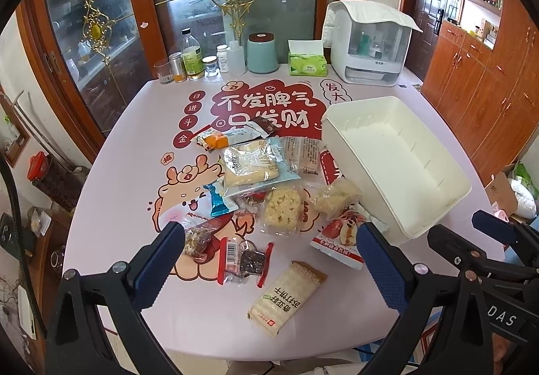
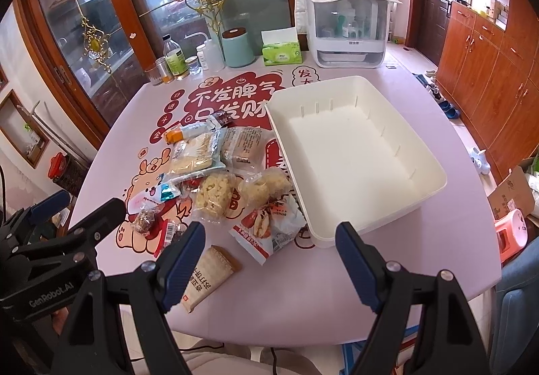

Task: Organize snacks
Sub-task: 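Move both tools toward the snack pile on the table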

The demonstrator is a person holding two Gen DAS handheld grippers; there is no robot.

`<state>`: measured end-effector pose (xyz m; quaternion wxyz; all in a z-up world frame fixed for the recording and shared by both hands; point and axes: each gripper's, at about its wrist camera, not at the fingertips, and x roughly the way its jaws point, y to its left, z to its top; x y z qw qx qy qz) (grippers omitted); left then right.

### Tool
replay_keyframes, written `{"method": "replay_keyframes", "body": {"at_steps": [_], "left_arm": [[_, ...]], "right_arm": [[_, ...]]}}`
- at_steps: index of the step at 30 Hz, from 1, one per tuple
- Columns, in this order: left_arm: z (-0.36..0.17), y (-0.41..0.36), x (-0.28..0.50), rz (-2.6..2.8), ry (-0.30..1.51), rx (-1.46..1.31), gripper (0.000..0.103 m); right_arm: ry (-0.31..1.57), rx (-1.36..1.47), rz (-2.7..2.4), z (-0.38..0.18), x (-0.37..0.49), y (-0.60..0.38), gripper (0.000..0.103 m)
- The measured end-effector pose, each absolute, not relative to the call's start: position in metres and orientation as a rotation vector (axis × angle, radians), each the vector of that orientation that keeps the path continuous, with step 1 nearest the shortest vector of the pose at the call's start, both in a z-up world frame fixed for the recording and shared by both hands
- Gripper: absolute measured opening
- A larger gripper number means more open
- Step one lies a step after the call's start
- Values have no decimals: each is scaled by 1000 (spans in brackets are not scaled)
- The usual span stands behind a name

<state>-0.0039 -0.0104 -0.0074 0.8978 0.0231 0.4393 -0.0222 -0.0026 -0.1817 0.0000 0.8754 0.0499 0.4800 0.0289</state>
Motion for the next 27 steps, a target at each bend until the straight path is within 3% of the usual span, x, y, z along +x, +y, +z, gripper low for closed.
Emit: {"method": "replay_keyframes", "body": {"at_steps": [27], "left_arm": [[-14,2,-2,-38,926,21,102]], "right_arm": [[1011,84,64,-3,0,-175,80]]}}
